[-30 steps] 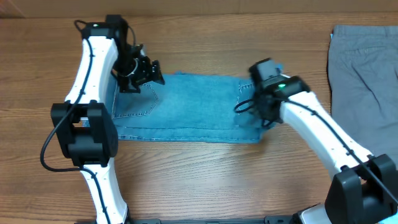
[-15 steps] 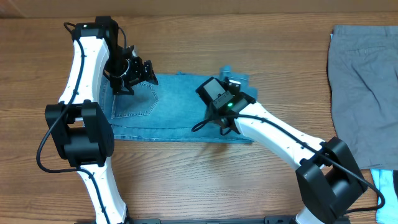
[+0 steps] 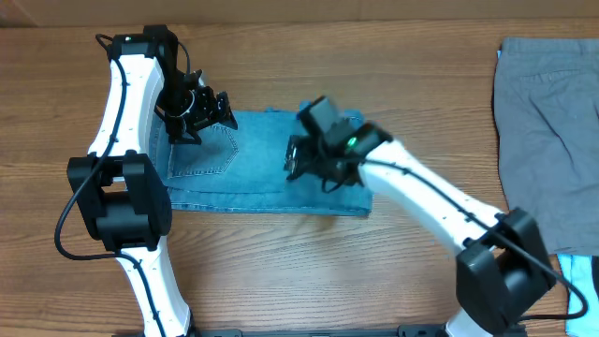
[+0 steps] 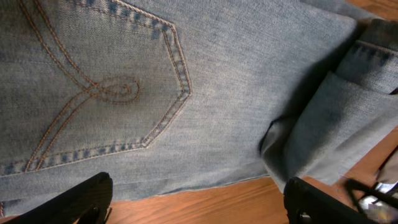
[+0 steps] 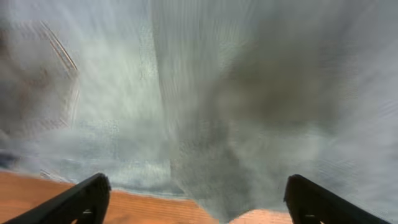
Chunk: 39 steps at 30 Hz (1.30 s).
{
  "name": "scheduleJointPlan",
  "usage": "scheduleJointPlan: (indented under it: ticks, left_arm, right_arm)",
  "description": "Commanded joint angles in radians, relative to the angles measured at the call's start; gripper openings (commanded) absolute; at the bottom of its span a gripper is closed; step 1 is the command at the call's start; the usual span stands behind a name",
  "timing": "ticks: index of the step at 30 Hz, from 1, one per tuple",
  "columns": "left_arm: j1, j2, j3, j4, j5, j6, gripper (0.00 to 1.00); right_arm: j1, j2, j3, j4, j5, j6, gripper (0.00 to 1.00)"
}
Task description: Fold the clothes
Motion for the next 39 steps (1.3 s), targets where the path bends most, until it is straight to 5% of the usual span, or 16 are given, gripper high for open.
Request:
scheduleJointPlan:
  ticks: [1,3,6,7,10,17,25,35,39]
  left_arm:
    - [-0.034,-0.005,0.024,0.012,0.124,0.064,0.86]
    - [-0.082,-0.005,0.021,0.012,0.169,0.103,0.69]
    - [-0.160,-0.004,0.018,0.012,0.169,0.103,0.07]
    - [-0.195,-0.004,0.018,0.017,0.170,0.103,0.04]
    - [-0.292,-0.004,0.018,0.046,0.170,0.102,0.04]
    - [-0.411,-0.004,0.018,0.120,0.165,0.110,0.04]
    - [-0.409,0.082,0.011,0.171,0.143,0.100,0.04]
    - [-0.347,0.265,0.011,0.206,0.039,0.090,0.04]
    - [-0.291,0.262,0.012,0.196,-0.011,0.091,0.04]
  right_arm:
    - [-0.120,-0.018,0.159,-0.124,0.003,-0.063,1.00]
    - [-0.206,-0.018,0.195,-0.188,-0.005,-0.064,1.00]
    - [-0.317,-0.017,0.187,-0.218,-0.079,-0.147,0.52]
    - [-0.356,-0.016,0.177,-0.225,-0.127,-0.187,0.33]
    - [-0.428,-0.016,0.135,-0.227,-0.236,-0.253,0.14]
    - [-0.432,-0.016,-0.018,-0.131,-0.410,-0.323,0.04]
    - [-0.428,-0.016,-0.336,0.202,-0.618,-0.252,0.04]
    - [-0.428,-0.012,-0.500,0.333,-0.565,-0.229,0.09]
    - [-0.428,-0.012,-0.529,0.364,-0.537,-0.159,0.04]
